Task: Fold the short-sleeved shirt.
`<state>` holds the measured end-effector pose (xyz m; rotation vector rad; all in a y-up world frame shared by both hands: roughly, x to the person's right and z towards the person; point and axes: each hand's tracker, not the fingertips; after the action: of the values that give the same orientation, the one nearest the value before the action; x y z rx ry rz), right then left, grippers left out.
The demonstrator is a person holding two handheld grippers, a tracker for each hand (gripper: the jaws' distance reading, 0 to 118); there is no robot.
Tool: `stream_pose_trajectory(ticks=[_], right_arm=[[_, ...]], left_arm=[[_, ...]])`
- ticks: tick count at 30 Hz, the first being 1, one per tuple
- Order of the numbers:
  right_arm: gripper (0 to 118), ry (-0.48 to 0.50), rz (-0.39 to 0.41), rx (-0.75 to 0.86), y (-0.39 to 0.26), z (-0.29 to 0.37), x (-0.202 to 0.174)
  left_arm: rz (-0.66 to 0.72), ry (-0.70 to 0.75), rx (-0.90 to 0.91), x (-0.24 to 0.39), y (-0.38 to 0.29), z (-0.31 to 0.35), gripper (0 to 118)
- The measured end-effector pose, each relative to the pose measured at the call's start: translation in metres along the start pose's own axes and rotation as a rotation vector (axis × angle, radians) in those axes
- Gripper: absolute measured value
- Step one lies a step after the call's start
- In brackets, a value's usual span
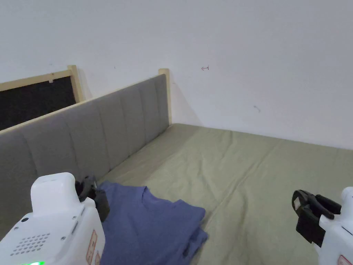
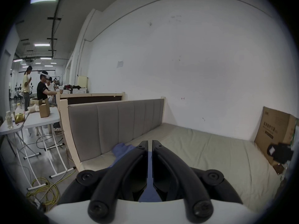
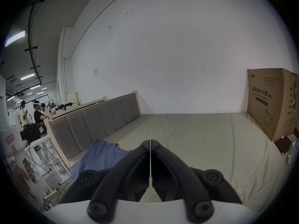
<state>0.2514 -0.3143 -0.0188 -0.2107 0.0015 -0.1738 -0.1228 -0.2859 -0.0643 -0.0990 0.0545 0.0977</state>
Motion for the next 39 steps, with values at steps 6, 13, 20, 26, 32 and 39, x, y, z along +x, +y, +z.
stream_pose_trajectory(ticks=[6, 13, 20, 26, 32, 39], right_arm=[[1, -0.046, 0.012, -0.089, -0.013, 0.002, 0.026], [1, -0.086, 0.016, -0.211, -0.040, -0.013, 0.049], [1, -0.077, 0.039, -0.306, -0.059, -0.030, 0.057], [1, -0.044, 0.013, -0.372, -0.071, -0.041, 0.055], [1, -0.039, -0.011, -0.408, -0.075, -0.045, 0.056], [1, -0.048, -0.018, -0.395, -0.067, -0.028, 0.065]], left_arm=[[-0.009, -0.217, -0.758, -0.028, -0.025, -0.160, 6], [0.079, -0.077, -1.067, -0.047, -0.145, -0.272, 85], [0.116, -0.079, -1.133, -0.034, -0.194, -0.321, 103], [-0.209, -0.082, -1.085, 0.004, -0.247, -0.321, 118], [-0.126, -0.067, -0.976, -0.005, -0.249, -0.308, 118], [-0.093, -0.082, -0.851, -0.041, -0.209, -0.275, 1]])
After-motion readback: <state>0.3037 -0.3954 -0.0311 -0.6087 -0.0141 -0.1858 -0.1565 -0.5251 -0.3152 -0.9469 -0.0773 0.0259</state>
